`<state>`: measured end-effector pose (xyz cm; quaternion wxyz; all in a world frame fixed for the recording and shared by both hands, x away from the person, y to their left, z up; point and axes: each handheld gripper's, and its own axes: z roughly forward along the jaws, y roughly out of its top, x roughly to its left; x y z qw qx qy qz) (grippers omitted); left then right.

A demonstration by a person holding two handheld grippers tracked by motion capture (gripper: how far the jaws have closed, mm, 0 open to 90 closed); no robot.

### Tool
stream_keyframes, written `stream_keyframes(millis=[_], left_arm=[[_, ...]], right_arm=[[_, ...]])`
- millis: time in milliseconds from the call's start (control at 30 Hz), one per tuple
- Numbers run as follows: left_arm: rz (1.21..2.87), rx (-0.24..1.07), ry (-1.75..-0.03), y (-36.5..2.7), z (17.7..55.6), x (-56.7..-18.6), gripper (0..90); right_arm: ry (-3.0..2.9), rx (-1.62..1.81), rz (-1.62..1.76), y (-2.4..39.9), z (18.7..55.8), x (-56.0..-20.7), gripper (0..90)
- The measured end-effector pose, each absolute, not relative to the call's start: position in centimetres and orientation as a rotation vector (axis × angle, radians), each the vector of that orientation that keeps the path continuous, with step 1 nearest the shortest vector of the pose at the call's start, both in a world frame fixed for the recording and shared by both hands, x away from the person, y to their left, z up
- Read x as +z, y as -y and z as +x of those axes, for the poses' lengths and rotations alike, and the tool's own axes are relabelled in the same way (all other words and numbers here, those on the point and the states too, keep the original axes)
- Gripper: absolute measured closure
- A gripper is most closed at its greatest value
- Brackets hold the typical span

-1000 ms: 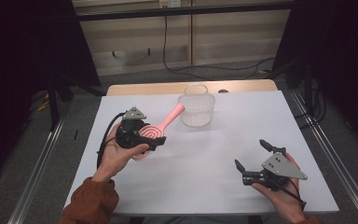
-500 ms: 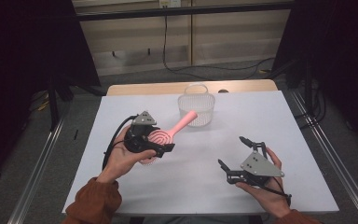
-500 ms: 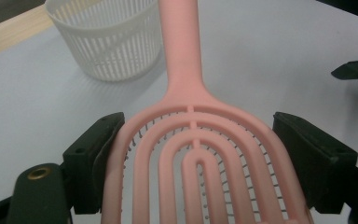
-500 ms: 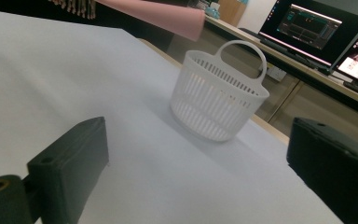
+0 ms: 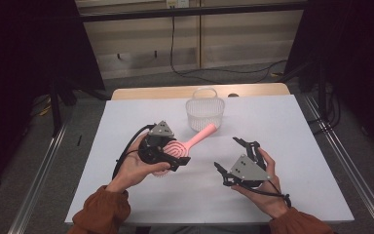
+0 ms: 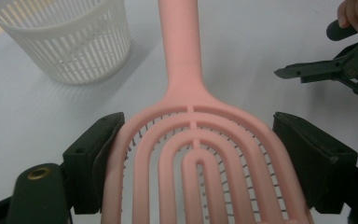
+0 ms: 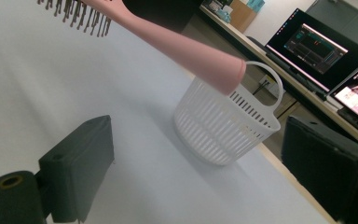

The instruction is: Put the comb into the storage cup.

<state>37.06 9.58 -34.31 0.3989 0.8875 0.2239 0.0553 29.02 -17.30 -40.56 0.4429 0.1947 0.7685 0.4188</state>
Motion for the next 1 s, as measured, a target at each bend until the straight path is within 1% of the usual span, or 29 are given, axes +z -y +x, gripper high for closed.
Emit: stream_keyframes(millis=[267,367,500,700,800,900,1000], left_arm=[[2.285,0.114,-0.544,-8.6,37.1,-34.7,19.4],[2.297,0.104,-0.526,-8.2,37.1,-34.7,19.4],[2.305,0.1,-0.506,-7.5,36.9,-34.6,19.4],[2.328,0.088,-0.486,-6.7,36.8,-34.9,19.4],[2.346,0.087,-0.478,-6.4,36.8,-35.0,19.4],[2.355,0.083,-0.465,-6.1,36.7,-35.0,19.4],[2.367,0.084,-0.451,-5.8,36.6,-34.9,19.4]], right_arm=[[-1.888,0.889,0.302,15.7,29.7,-40.2,16.5],[-1.888,0.885,0.281,15.4,29.8,-39.9,17.2],[-1.897,0.869,0.261,15.1,30.1,-39.8,21.3],[-1.906,0.785,0.179,14.2,30.1,-40.5,33.7],[-1.892,0.733,0.148,13.8,29.9,-40.8,36.4],[-1.885,0.698,0.116,13.5,29.7,-41.1,43.4],[-1.892,0.676,0.101,13.3,29.6,-41.4,48.3]])
